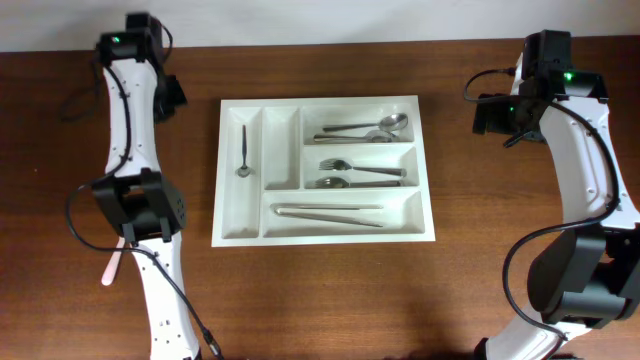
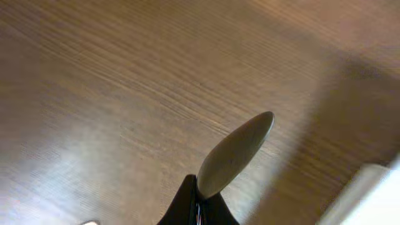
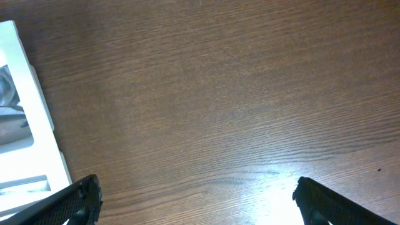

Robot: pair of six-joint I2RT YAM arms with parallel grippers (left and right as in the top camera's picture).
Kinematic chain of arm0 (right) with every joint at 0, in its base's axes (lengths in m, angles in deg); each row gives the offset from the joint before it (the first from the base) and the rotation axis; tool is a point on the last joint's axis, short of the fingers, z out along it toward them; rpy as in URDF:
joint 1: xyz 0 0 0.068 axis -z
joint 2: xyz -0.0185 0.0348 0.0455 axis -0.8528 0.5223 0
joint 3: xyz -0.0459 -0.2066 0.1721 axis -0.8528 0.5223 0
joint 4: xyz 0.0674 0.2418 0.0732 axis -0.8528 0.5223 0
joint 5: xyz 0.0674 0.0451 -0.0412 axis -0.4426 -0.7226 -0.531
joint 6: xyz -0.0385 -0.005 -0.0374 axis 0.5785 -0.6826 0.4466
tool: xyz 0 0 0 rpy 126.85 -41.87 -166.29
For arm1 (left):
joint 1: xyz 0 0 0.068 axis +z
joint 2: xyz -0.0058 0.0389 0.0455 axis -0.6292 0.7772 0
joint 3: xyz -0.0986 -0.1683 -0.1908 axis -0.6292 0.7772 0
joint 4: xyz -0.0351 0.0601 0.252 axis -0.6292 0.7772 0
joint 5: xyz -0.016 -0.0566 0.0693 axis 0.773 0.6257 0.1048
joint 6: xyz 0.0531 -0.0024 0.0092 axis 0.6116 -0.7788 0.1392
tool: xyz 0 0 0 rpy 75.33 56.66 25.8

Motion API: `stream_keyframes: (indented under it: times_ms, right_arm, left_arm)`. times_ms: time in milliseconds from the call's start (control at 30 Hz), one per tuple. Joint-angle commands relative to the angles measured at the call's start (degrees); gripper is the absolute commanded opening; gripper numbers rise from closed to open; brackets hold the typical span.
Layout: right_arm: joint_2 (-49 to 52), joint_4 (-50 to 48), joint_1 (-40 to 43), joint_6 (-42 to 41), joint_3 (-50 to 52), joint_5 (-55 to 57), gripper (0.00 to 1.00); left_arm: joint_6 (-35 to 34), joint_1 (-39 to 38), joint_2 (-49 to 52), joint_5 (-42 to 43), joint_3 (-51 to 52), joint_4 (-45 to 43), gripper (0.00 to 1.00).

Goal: Pack container

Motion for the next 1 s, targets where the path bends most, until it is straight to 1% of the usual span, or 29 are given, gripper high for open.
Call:
stream_keyframes:
  times_ms: [0,133,300,400,567,667,767,833,967]
  right_arm:
    - [-1.81,-0.07,0.09,-0.63,-0.57,-0.13,0.99]
    - [-1.81,-0.07,0.09,-0.66,-0.57,-0.13,0.99]
    - [-1.81,-0.07,0.09,-0.66,-0.57,-0.13,0.99]
    - [-1.81,-0.07,0.09,-0.63,-0.57,-0.13,0.99]
    - [-1.81,-0.07,0.09,-0.66,-0.57,-0.13,0.99]
    - [-1.81,-0.07,0.09,-0.63,-0.57,-0.13,0.99]
    - [-1.81,-0.07,0.09,-0.63,-0.57,-0.13,0.99]
    - [-1.81,-0.07,0.09,-0.63,-0.57,-0.13,0.99]
    - [-1.81,-0.07,0.09,-0.66,-0.57,-0.13,0.99]
  left_arm:
    - [0.24,-1.55,-0.44,0.50,-7.56,3.04,0.02]
    - [-0.17,-3.82,-0.44,1.36,-11.72,6.12,0.02]
    - [-0.48,-7.96,-0.42,3.50,-11.43,7.72,0.02]
    - [-1.70,-10.51,-0.42,3.45,-11.43,7.72,0.02]
    - [-1.79,-14.82,-0.42,2.47,-11.15,7.72,0.02]
    - [-2.86,-16.28,-0.42,-0.24,-9.79,7.72,0.02]
    - [-3.10,-16.90,-0.42,-0.42,-6.95,7.74,0.02]
    - [-4.92,-17.05,-0.42,-0.48,-3.19,7.74,0.02]
    - [-6.64,-16.98,-0.42,-1.29,-0.07,7.72,0.02]
